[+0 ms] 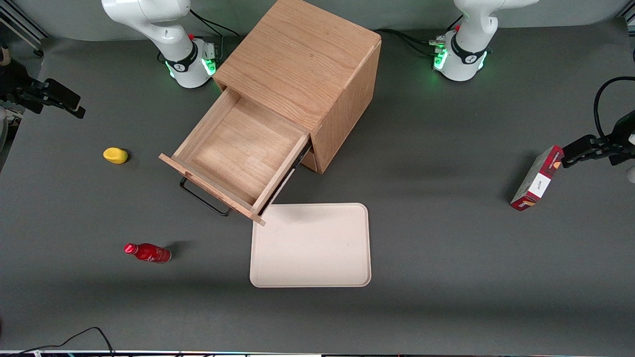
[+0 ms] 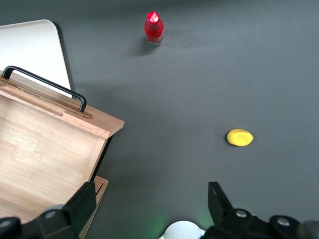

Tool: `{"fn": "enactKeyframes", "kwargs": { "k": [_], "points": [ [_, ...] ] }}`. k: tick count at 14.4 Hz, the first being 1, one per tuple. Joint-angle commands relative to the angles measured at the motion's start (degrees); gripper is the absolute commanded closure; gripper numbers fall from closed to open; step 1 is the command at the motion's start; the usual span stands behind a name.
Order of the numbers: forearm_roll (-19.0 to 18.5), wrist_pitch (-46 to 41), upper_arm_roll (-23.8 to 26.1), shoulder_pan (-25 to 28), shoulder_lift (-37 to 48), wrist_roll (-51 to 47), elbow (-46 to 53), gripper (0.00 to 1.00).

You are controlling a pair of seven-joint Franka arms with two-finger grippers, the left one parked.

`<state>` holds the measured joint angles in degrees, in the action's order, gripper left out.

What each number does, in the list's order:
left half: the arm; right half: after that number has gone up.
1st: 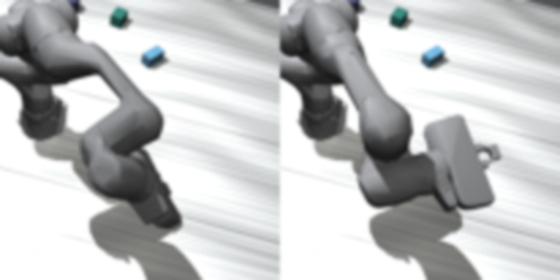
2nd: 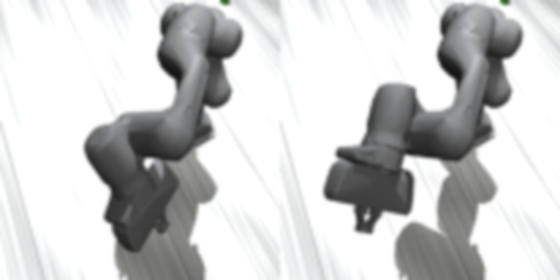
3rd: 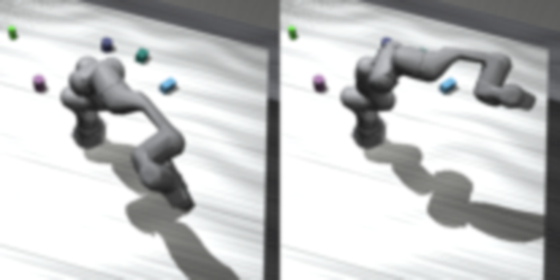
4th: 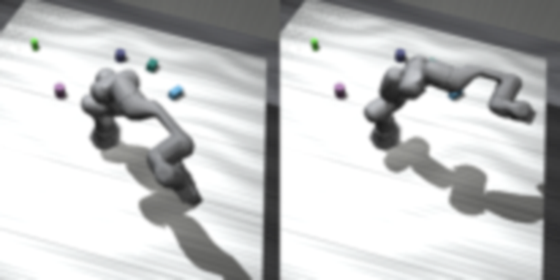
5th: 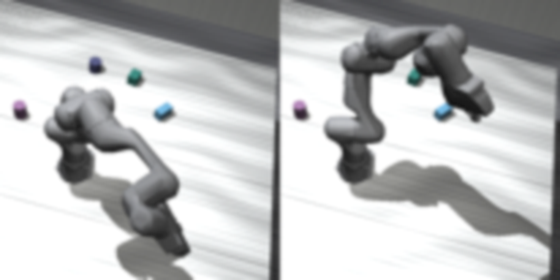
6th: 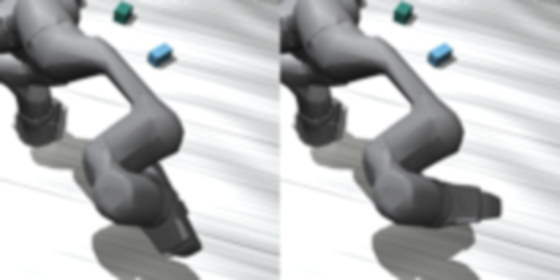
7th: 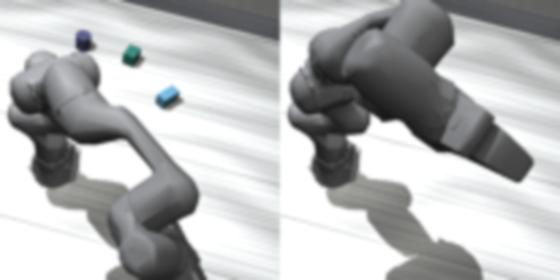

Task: Close top drawer
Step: 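Move the right gripper in from its rest pose toward the drawer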

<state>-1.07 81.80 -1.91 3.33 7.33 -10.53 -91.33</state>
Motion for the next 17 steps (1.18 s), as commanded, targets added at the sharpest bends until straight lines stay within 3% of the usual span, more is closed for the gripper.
{"fn": "enactKeyframes", "kwargs": {
  "k": [1,7,11,17],
  "points": [
    [0.3,-1.2,-0.7,0.5,-0.4,0.3,1.0,0.0],
    [0.1,-1.0,-0.6,0.8,-0.8,0.6,1.6,0.0],
    [0.5,-1.3,0.5,1.1,-8.2,0.5,11.8,0.0],
    [0.7,-3.6,9.5,1.5,-20.2,0.4,27.8,0.0]
  ]
}}
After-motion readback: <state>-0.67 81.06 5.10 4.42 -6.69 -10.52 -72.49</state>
